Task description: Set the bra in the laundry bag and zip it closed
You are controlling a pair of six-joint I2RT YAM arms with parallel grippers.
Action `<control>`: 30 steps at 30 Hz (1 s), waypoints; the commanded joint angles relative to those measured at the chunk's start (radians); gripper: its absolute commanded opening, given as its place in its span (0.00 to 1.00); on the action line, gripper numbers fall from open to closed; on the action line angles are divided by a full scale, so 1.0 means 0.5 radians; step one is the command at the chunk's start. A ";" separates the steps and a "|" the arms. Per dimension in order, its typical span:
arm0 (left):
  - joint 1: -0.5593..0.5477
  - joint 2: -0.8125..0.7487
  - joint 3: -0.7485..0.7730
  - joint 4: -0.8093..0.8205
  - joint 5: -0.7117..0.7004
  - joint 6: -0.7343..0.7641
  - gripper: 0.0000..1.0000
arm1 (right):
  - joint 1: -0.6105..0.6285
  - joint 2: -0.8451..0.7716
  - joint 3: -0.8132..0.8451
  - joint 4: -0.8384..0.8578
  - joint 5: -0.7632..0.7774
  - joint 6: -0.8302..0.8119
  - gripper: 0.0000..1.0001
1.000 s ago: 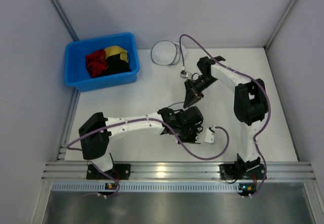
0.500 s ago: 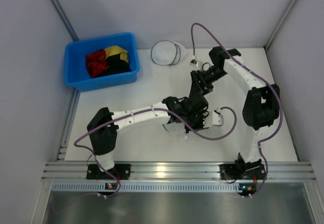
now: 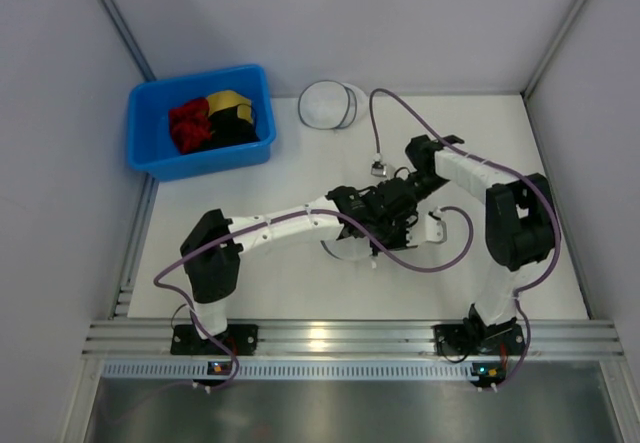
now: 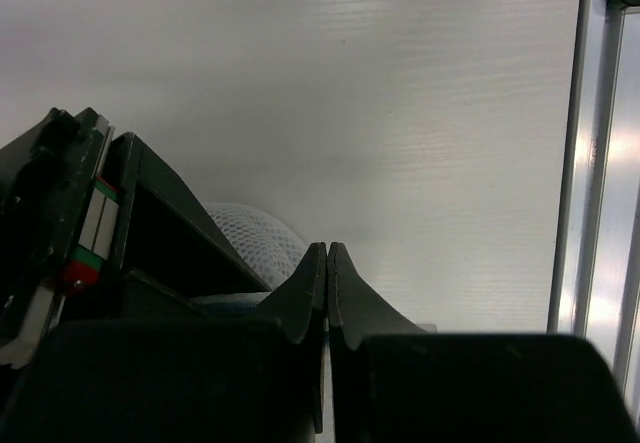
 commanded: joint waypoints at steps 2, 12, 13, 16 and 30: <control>0.008 -0.025 0.076 0.026 -0.008 0.054 0.00 | 0.032 -0.007 0.002 0.158 -0.159 0.045 0.26; -0.014 -0.209 -0.200 0.023 0.176 0.032 0.00 | -0.014 0.085 0.210 0.146 -0.113 0.058 0.00; -0.050 -0.279 -0.310 0.023 0.182 0.099 0.00 | -0.026 0.118 0.247 0.143 -0.116 0.061 0.00; -0.148 -0.414 -0.537 0.023 0.188 0.170 0.00 | -0.084 0.174 0.339 0.116 -0.138 0.049 0.00; -0.195 -0.409 -0.532 -0.066 -0.036 0.268 0.00 | -0.130 0.171 0.508 0.033 -0.055 0.042 0.00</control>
